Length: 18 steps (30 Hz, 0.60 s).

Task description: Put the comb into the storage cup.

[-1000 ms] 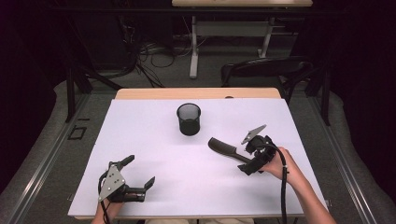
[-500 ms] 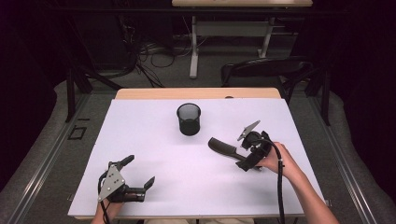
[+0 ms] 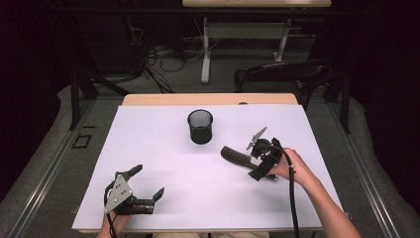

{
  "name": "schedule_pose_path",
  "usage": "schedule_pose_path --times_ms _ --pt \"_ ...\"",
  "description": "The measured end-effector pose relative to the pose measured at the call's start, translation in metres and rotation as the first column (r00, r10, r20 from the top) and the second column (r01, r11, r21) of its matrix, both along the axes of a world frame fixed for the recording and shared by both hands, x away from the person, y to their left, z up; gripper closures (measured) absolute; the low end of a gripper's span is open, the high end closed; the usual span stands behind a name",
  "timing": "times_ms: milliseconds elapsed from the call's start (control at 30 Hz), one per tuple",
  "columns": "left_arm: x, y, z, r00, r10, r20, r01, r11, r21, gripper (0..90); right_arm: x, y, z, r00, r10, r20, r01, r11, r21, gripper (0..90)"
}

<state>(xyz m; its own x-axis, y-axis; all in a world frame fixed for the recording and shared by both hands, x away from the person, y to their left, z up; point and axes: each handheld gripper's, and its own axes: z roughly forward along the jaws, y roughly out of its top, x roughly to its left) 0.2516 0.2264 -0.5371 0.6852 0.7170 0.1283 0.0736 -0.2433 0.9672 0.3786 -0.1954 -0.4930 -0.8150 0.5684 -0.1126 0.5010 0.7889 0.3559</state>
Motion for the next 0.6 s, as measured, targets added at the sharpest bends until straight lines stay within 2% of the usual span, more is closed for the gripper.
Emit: schedule_pose_path --times_ms 67,333,600 --pt "0.0001 0.0003 0.0000 1.0000 0.000 0.001 0.000 1.0000 -0.001 0.0 0.0016 0.0021 -0.0007 0.9999 0.002 -0.012 -0.002 1.000 -0.019 0.0" --pt "0.0005 0.0004 -0.0001 1.0000 -0.001 -0.001 0.001 1.0000 -0.001 0.0 0.0072 0.0076 -0.0075 0.9996 0.018 -0.023 -0.019 0.999 -0.041 2.5" --pt "0.0007 -0.0001 -0.0004 1.0000 -0.001 -0.004 0.001 1.0000 -0.004 0.0 0.0080 0.0100 -0.0091 0.9987 0.044 -0.027 -0.046 0.995 -0.090 24.2"
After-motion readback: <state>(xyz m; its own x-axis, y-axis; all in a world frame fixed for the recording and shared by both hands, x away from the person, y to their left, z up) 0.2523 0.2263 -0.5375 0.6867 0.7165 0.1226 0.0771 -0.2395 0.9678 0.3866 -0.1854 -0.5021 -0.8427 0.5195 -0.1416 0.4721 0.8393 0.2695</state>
